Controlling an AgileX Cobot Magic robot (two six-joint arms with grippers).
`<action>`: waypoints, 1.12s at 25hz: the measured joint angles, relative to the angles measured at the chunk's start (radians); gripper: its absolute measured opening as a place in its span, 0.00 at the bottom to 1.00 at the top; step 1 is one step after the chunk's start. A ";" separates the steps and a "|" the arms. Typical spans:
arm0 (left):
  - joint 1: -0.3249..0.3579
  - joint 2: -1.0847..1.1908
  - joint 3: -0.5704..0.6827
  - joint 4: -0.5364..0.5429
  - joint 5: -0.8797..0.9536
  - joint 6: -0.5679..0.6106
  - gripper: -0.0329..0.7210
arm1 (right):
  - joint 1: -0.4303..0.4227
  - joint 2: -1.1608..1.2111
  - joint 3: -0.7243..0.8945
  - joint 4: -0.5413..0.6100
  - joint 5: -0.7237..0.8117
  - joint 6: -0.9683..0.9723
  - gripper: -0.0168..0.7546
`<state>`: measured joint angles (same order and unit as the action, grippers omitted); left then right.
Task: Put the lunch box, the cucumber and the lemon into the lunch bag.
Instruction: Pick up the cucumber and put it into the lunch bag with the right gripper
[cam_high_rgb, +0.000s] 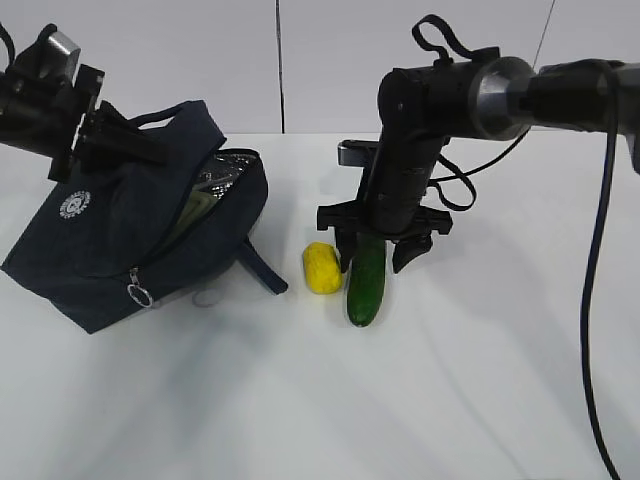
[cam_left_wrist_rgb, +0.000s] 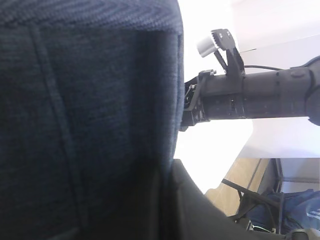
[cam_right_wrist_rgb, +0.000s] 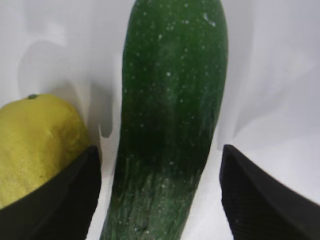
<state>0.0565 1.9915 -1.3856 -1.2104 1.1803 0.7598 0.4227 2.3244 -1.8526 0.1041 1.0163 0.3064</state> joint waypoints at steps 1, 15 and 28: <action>0.000 0.000 0.000 0.000 0.000 0.000 0.03 | 0.000 0.000 0.000 0.000 0.000 0.000 0.73; 0.000 0.000 0.000 0.000 0.000 0.000 0.03 | 0.000 0.000 0.000 0.000 0.000 0.000 0.45; 0.000 0.000 0.000 0.042 -0.002 -0.002 0.03 | 0.000 0.000 -0.211 0.025 0.190 -0.003 0.43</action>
<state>0.0565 1.9915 -1.3856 -1.1683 1.1784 0.7575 0.4227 2.3244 -2.0632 0.1291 1.2060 0.3037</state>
